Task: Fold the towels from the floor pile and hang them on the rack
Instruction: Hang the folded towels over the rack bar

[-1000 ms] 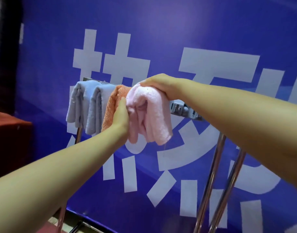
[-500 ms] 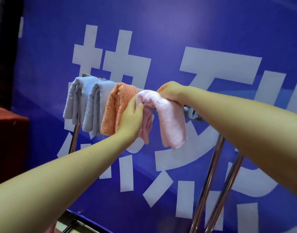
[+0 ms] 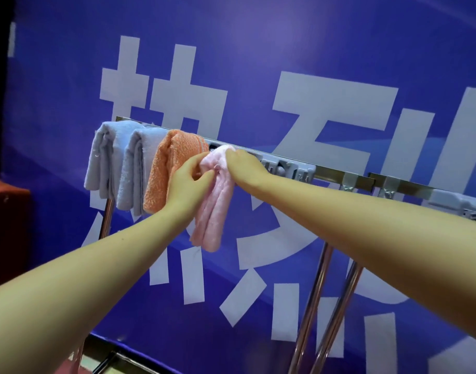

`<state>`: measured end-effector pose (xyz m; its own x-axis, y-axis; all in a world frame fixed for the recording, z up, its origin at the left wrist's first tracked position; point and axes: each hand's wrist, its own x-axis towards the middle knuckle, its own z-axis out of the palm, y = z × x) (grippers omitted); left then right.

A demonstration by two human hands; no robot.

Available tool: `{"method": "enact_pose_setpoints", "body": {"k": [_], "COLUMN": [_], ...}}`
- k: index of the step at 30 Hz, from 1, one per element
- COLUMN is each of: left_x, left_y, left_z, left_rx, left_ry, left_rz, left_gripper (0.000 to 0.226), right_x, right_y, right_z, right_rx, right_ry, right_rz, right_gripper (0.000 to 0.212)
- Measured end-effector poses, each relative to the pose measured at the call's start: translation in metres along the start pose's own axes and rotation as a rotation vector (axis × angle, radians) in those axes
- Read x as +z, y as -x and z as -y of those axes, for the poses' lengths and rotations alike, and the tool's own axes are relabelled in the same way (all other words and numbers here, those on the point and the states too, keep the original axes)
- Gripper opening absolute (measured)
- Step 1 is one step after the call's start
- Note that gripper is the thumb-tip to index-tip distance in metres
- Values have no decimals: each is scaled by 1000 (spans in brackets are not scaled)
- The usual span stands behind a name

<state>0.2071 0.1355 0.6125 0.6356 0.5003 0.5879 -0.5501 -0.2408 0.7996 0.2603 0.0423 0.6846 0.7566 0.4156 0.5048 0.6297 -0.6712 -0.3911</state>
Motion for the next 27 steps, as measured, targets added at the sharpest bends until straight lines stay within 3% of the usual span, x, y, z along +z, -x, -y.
{"method": "enact_pose_setpoints", "body": {"k": [2,4,6,11,13,18,22,27], "left_x": [1,1,-5,-24,-21,4,19,13], "left_y": [3,6,6,0,2,8,3,2], "left_z": [4,9,16,36,41,17,-2,-6], "left_rx": [30,106,234,405,337,59,-59,-218], "left_ry": [12,-50,-206,-650,-545,68,183,208], "left_rz": [14,6,-19,114,145,66,67,44], "left_gripper": [36,43,46,57,55,37,33,32], "right_x": [4,9,9,-1,-5,-3,6,8], "right_y": [6,13,19,11,9,5,4,10], "right_z": [1,-4,-12,-28,-27,-16,-4,-1], "right_rx": [75,52,-52,-235,-222,-118,-14,77], "right_ry": [-272,-356,-240,25,10,-165,-327,-290], "right_rz": [17,-7,-49,-114,-123,-107,-101,-17], "right_gripper": [33,55,65,45,43,41,35,39]}}
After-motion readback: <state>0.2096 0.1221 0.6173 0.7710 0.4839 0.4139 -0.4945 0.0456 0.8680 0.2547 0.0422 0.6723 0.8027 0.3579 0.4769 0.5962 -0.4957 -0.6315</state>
